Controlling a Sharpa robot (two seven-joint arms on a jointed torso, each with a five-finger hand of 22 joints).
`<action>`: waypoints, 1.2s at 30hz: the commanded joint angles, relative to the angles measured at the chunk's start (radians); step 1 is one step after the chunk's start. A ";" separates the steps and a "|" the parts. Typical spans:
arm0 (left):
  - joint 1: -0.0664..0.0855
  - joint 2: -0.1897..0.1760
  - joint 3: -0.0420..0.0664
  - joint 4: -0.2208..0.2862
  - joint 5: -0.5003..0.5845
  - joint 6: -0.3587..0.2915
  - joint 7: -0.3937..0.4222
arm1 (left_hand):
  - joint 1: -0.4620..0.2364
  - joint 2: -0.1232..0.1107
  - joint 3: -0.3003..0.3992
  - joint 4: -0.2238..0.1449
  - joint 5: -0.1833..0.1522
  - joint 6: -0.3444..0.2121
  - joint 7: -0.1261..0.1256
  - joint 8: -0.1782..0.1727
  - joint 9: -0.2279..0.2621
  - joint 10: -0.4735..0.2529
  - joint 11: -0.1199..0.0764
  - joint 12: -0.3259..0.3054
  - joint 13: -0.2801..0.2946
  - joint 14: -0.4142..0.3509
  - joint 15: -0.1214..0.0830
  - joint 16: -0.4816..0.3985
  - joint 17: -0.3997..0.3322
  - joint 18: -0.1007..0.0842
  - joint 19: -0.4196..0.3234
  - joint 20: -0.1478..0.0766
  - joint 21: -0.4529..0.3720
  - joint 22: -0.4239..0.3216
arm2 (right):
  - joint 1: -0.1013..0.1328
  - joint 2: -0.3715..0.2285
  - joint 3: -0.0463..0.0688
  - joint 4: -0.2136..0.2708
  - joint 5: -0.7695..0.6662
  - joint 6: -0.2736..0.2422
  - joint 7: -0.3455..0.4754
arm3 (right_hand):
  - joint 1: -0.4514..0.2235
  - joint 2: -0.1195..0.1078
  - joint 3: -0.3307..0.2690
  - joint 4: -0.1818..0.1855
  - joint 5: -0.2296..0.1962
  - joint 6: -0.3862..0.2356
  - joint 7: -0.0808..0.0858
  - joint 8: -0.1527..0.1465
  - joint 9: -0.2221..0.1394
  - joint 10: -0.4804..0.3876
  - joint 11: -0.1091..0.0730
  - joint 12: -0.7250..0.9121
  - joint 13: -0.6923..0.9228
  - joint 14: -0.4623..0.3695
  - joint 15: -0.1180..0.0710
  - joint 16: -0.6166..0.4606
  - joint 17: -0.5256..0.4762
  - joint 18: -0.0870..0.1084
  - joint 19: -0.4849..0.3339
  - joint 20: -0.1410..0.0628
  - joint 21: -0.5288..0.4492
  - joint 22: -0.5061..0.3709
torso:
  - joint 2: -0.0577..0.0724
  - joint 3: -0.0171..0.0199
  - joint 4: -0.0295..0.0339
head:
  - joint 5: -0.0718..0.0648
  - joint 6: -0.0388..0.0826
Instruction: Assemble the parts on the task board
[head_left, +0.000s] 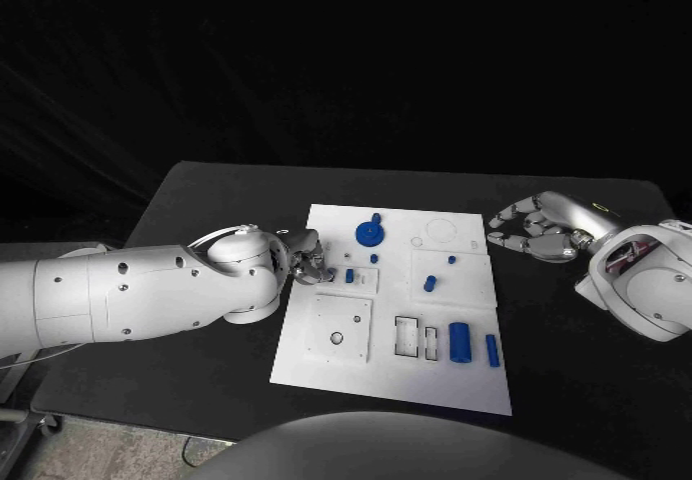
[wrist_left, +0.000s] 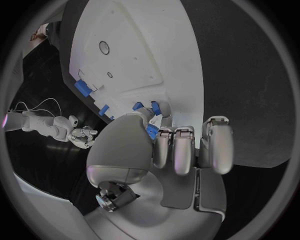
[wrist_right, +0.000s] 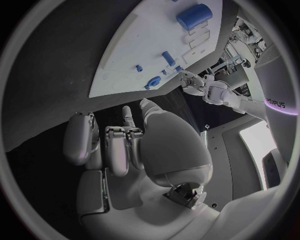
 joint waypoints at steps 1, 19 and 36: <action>-0.005 0.001 -0.005 0.007 0.008 0.035 -0.001 | 0.004 -0.009 0.005 0.001 -0.004 0.005 -0.004 -0.003 -0.001 0.105 0.003 -0.004 0.263 0.103 -0.001 0.002 0.263 0.017 -0.003 -0.002 -0.005 0.205 | -0.001 0.001 0.000 -0.001 -0.002 0.009 -0.004 | 0.009 -0.001 0.005 -0.002 0.007 0.007 -0.003 -0.006 -0.001 0.105 0.010 0.004 0.263 0.088 0.010 -0.006 0.215 0.011 -0.005 -0.001 -0.005 0.136 | 0.000 -0.0004 0.0005 | 0.000 0.000; -0.005 0.002 -0.005 0.000 0.013 0.025 -0.001 | -0.322 0.038 -0.149 0.023 -0.407 0.036 0.009 -0.003 -0.008 0.105 0.015 -0.004 0.263 0.103 0.009 0.002 0.263 0.016 0.003 0.008 -0.006 0.211 | -0.002 0.004 0.000 -0.004 -0.002 0.013 -0.006 | 0.019 -0.002 0.015 -0.011 0.048 0.010 -0.002 -0.011 -0.005 0.102 0.010 0.002 0.261 0.087 0.010 -0.007 0.214 0.011 -0.005 -0.001 -0.010 0.137 | 0.000 -0.0001 -0.0005 | 0.001 0.000; -0.005 0.004 -0.005 -0.012 0.023 0.002 0.009 | -0.373 0.101 -0.284 0.022 -0.353 0.051 -0.004 0.063 0.064 0.105 0.004 -0.004 0.263 0.103 -0.001 0.002 0.263 0.013 0.013 0.000 0.000 0.215 | -0.004 0.005 0.000 -0.005 -0.002 0.017 -0.007 | 0.034 -0.003 0.034 -0.024 0.101 0.014 -0.002 -0.016 -0.010 0.100 0.010 0.000 0.260 0.087 0.010 -0.010 0.212 0.012 -0.005 -0.001 -0.016 0.138 | 0.000 0.0006 0.0002 | -0.001 0.000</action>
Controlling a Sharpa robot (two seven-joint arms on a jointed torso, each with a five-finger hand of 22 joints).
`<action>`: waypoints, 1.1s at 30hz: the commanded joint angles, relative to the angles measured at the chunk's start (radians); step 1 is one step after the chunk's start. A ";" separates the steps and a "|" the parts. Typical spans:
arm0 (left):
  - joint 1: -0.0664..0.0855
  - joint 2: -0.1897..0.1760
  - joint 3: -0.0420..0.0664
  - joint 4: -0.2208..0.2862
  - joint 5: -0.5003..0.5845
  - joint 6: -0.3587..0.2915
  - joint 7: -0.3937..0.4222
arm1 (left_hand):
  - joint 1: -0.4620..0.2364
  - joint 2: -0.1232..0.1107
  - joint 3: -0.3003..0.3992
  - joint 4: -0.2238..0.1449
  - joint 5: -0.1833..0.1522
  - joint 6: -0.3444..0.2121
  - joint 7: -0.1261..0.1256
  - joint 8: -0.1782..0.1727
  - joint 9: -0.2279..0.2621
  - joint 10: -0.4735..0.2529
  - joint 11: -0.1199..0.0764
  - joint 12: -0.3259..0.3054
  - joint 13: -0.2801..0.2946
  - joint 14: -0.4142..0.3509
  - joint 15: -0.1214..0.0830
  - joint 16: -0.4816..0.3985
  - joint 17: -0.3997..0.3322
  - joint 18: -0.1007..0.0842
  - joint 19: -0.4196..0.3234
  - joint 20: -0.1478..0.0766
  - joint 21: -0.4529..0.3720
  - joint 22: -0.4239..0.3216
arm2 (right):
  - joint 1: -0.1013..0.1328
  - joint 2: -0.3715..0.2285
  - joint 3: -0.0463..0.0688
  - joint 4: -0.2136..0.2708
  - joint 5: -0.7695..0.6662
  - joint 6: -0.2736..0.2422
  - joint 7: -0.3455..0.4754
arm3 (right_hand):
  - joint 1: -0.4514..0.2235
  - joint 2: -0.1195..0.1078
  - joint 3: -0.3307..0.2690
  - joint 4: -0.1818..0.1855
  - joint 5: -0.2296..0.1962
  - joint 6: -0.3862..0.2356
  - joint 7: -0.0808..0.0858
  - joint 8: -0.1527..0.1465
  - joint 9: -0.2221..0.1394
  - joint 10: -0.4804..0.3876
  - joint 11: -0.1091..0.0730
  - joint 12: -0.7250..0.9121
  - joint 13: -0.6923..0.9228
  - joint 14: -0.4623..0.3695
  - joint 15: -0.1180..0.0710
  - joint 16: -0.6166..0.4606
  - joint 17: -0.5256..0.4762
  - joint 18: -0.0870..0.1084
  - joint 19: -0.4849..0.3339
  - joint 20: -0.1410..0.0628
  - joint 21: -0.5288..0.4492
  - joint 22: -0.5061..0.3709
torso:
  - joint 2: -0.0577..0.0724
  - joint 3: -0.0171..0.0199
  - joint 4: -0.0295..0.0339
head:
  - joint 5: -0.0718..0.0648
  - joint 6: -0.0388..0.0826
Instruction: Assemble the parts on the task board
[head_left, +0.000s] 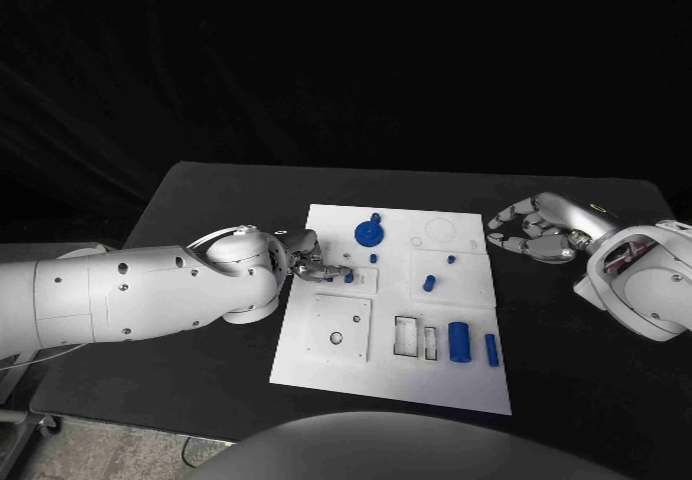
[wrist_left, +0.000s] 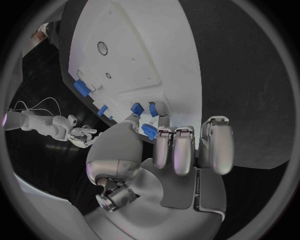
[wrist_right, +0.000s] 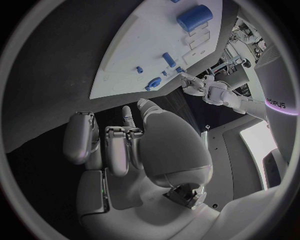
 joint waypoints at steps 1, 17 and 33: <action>-0.003 0.002 -0.003 -0.002 0.016 0.004 0.008 | 0.014 0.006 -0.014 -0.001 0.022 -0.004 -0.005 0.011 0.011 0.104 -0.003 -0.004 0.263 0.103 -0.001 0.002 0.263 0.013 0.009 -0.004 0.006 0.214 | -0.001 0.002 0.000 -0.001 -0.002 0.012 -0.004 | 0.013 0.000 0.006 0.000 0.008 0.007 -0.002 -0.004 -0.002 0.100 0.010 0.000 0.260 0.087 0.010 -0.006 0.212 0.012 -0.005 -0.001 -0.004 0.137 | 0.000 0.0008 0.0008 | 0.001 0.000; 0.000 0.002 0.006 0.013 0.066 -0.016 0.048 | 0.067 0.062 -0.040 -0.001 0.169 -0.031 -0.005 0.015 0.025 0.104 -0.003 -0.004 0.263 0.103 -0.001 0.002 0.263 0.014 0.009 -0.005 0.003 0.214 | -0.001 0.007 0.000 -0.006 0.001 0.012 -0.007 | 0.016 0.001 0.011 -0.003 0.016 0.007 -0.002 -0.005 -0.003 0.097 0.010 -0.003 0.257 0.086 0.010 -0.007 0.211 0.012 -0.006 -0.001 -0.006 0.137 | -0.001 0.0007 0.0010 | 0.002 0.000; 0.004 0.003 0.011 0.007 0.063 0.022 0.000 | 0.074 0.093 -0.050 0.000 0.242 -0.020 -0.009 0.016 0.018 0.104 -0.006 -0.004 0.263 0.103 -0.003 0.002 0.263 0.013 0.013 -0.006 0.008 0.216 | -0.002 0.008 0.000 -0.009 0.001 0.012 -0.010 | 0.018 0.002 0.014 -0.004 0.019 0.008 -0.002 -0.005 -0.003 0.095 0.010 -0.005 0.255 0.086 0.010 -0.007 0.211 0.012 -0.006 -0.001 -0.007 0.137 | 0.000 0.0000 0.0012 | -0.001 0.000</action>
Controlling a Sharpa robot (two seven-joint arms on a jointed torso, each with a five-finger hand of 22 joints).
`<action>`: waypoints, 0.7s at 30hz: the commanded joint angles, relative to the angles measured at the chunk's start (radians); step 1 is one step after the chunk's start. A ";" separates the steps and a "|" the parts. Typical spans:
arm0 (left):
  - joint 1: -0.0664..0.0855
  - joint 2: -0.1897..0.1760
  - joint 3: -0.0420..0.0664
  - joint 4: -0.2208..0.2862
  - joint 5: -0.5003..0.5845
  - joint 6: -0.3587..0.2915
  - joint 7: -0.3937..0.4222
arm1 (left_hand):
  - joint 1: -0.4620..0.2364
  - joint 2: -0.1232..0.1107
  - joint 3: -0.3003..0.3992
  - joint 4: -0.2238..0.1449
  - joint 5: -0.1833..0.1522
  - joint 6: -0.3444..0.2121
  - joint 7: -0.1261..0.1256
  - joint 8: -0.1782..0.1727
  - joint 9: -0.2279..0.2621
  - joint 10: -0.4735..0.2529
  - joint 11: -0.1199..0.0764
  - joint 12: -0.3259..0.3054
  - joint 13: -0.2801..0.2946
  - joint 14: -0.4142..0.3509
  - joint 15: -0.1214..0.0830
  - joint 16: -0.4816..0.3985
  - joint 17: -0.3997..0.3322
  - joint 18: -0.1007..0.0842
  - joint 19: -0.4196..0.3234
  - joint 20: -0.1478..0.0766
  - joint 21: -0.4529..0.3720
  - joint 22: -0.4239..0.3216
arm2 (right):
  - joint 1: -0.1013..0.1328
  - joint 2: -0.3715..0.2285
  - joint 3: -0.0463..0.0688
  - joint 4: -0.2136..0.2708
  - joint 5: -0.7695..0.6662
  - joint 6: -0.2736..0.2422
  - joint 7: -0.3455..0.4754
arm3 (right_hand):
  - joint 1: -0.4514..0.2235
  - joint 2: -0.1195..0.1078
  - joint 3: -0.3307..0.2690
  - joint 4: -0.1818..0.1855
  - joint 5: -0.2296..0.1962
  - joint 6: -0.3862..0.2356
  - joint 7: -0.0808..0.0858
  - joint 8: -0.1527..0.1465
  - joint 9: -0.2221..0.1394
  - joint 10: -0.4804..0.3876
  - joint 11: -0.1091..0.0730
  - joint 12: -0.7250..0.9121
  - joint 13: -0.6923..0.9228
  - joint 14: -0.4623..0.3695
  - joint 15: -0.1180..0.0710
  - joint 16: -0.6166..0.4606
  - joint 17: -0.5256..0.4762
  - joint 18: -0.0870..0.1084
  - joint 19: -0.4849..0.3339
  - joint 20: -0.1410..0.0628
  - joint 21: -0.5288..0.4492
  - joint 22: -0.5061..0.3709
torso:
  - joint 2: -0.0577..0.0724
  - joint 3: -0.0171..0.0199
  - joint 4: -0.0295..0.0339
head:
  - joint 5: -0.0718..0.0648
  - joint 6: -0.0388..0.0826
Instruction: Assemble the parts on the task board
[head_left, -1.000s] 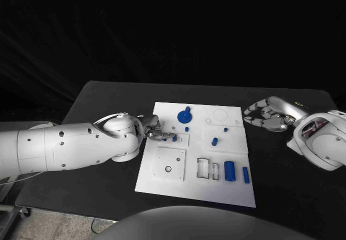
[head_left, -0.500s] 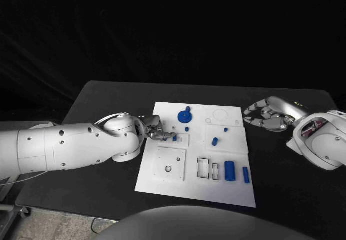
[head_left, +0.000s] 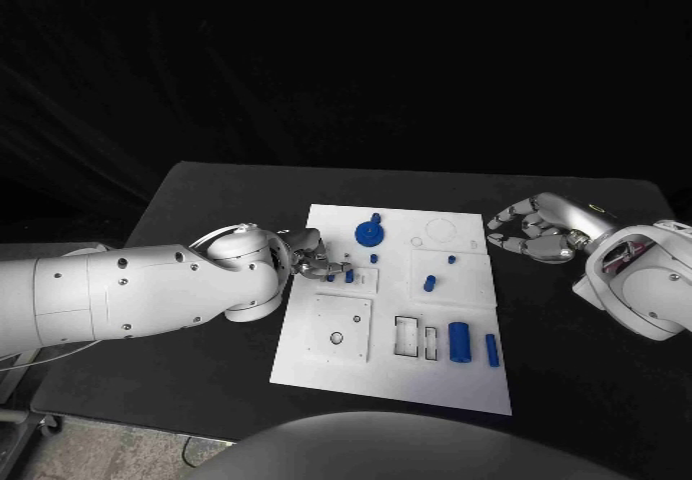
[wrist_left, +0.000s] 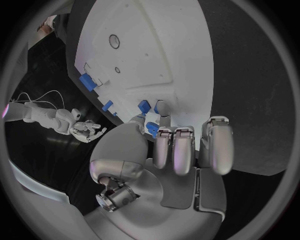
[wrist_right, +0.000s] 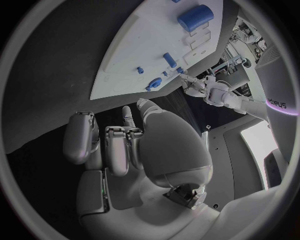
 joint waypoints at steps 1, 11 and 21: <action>0.001 0.002 0.001 -0.002 -0.002 0.035 -0.027 | 0.003 0.011 -0.005 -0.001 0.032 0.008 -0.004 0.005 0.007 0.105 -0.006 -0.004 0.263 0.103 -0.003 0.002 0.263 0.012 0.013 -0.006 0.004 0.216 | -0.001 0.000 0.000 0.000 -0.001 0.008 -0.006 | 0.009 0.001 0.005 -0.001 0.006 0.008 -0.002 -0.005 -0.001 0.095 0.010 -0.005 0.255 0.086 0.010 -0.003 0.211 0.012 -0.006 -0.001 -0.007 0.138 | 0.001 -0.0006 0.0009 | -0.001 0.000; 0.007 0.000 0.004 0.002 -0.023 0.008 -0.025 | 0.021 0.027 0.002 -0.001 0.098 0.010 -0.009 0.016 0.015 0.105 -0.011 -0.004 0.263 0.103 -0.007 0.002 0.263 0.012 0.016 -0.009 0.007 0.217 | -0.001 0.000 0.000 -0.001 -0.001 -0.003 -0.001 | 0.008 0.001 0.006 -0.001 0.006 0.008 -0.002 -0.005 -0.001 0.096 0.010 -0.004 0.256 0.087 0.010 -0.002 0.212 0.012 -0.006 -0.001 -0.006 0.138 | 0.001 -0.0012 0.0000 | -0.001 0.000; 0.055 -0.006 0.033 0.006 -0.033 -0.038 0.025 | 0.053 0.002 0.003 -0.003 0.099 -0.006 -0.010 0.032 0.026 0.105 -0.012 -0.004 0.263 0.103 -0.009 0.002 0.263 0.010 0.021 -0.011 0.013 0.220 | -0.001 0.002 0.000 0.000 0.003 -0.042 0.022 | 0.004 0.002 0.006 0.003 0.005 0.012 -0.001 -0.004 -0.001 0.101 0.011 0.000 0.260 0.088 0.010 0.003 0.216 0.010 -0.002 -0.001 0.001 0.141 | 0.002 -0.0003 -0.0026 | 0.000 0.000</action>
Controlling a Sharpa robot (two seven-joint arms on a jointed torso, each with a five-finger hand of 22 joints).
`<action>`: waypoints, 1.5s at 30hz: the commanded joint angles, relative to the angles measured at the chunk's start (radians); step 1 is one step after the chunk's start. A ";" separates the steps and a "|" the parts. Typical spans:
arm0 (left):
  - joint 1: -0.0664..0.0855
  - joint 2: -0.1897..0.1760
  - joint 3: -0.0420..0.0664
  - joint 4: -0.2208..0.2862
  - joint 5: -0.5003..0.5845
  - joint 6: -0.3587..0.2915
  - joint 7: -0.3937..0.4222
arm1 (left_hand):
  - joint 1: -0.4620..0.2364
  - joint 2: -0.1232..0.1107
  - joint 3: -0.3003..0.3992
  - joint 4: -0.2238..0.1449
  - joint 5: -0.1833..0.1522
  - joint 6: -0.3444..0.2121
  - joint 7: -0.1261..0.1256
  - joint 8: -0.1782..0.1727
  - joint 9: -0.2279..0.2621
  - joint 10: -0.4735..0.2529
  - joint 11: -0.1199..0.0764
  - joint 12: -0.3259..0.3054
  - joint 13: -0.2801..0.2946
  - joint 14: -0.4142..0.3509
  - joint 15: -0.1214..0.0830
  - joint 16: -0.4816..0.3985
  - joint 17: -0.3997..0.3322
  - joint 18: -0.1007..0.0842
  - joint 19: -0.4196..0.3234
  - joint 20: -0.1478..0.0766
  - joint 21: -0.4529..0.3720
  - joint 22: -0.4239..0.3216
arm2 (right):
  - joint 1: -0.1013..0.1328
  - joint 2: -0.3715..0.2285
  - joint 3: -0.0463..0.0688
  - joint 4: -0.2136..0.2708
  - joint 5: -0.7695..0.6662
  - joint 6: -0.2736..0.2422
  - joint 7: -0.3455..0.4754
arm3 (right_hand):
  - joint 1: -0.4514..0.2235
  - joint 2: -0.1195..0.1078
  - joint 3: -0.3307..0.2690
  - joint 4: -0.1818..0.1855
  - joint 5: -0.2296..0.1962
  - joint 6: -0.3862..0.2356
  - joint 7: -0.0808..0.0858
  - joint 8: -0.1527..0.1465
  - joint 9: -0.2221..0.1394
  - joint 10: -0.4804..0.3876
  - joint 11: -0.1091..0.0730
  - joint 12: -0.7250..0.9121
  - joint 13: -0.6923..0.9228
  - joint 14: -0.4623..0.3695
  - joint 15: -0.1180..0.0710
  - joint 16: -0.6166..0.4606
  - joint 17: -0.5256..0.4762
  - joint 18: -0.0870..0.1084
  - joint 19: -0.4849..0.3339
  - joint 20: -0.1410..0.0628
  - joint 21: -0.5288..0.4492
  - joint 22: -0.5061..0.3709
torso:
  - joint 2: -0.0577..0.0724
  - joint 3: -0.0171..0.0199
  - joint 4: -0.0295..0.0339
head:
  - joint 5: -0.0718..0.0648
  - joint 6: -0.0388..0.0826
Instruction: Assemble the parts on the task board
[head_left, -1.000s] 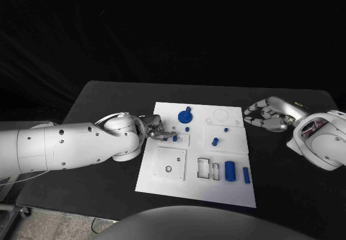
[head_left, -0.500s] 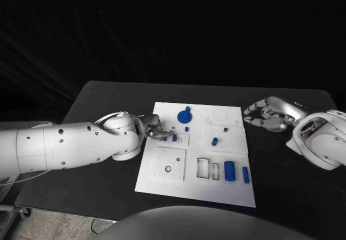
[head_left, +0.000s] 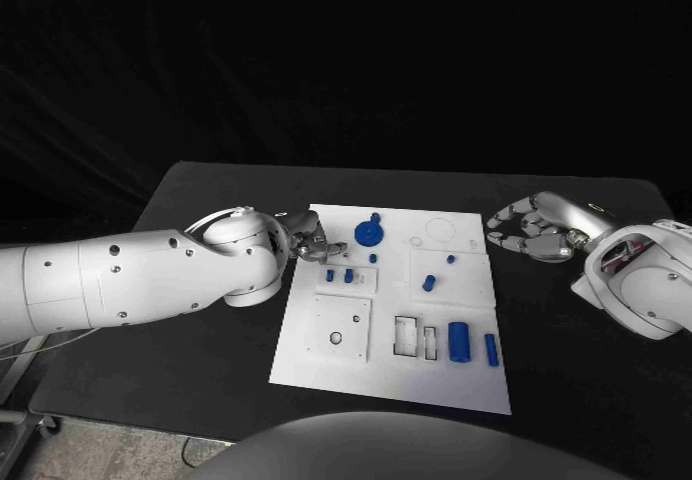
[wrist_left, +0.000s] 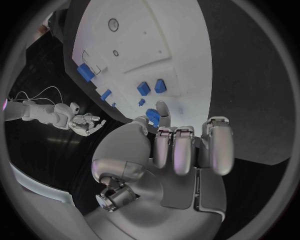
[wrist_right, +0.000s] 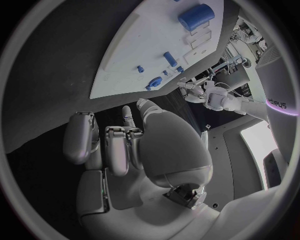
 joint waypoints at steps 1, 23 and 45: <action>0.020 -0.002 0.006 0.004 -0.015 -0.037 0.055 | 0.024 -0.020 -0.001 -0.003 -0.031 -0.016 -0.001 0.010 0.026 0.105 -0.005 -0.004 0.263 0.103 -0.009 0.002 0.263 0.010 0.017 -0.008 0.006 0.220 | -0.001 0.002 0.000 0.001 0.003 -0.033 0.021 | 0.004 0.002 0.005 0.004 0.005 0.009 0.002 -0.004 -0.001 0.101 0.004 0.000 0.260 0.088 0.010 0.003 0.216 0.011 -0.002 -0.001 0.001 0.141 | 0.001 0.0009 -0.0019 | 0.001 0.000; 0.048 0.120 -0.005 -0.146 -0.281 -0.039 0.586 | 0.553 -0.212 0.154 -0.048 -0.328 -0.368 0.004 -0.218 -0.522 -0.766 0.105 -1.247 -0.595 -0.050 0.067 -0.181 0.041 0.038 -0.079 0.064 -0.114 0.183 | 0.000 0.000 0.000 0.011 0.030 -0.086 0.084 | -0.008 -0.001 0.004 0.012 0.004 0.018 0.002 -0.002 -0.001 0.076 0.006 -0.022 0.239 0.088 0.012 0.002 0.215 0.010 -0.001 0.000 0.002 0.142 | 0.018 -0.0051 -0.0045 | -0.012 0.000; -0.010 0.211 -0.007 -0.244 -0.462 0.038 0.551 | 0.528 -0.225 0.155 -0.052 -0.316 -0.248 0.023 -0.201 -0.653 -0.704 0.095 -1.175 -0.630 -0.046 0.059 -0.167 0.032 0.035 -0.070 0.058 -0.108 0.186 | -0.002 -0.002 0.000 0.007 0.037 -0.073 0.097 | -0.006 -0.004 0.008 0.011 0.014 0.020 0.001 -0.002 -0.002 0.070 0.006 -0.029 0.233 0.087 0.012 -0.001 0.212 0.011 -0.002 0.001 -0.003 0.141 | 0.018 -0.0053 -0.0050 | -0.006 0.000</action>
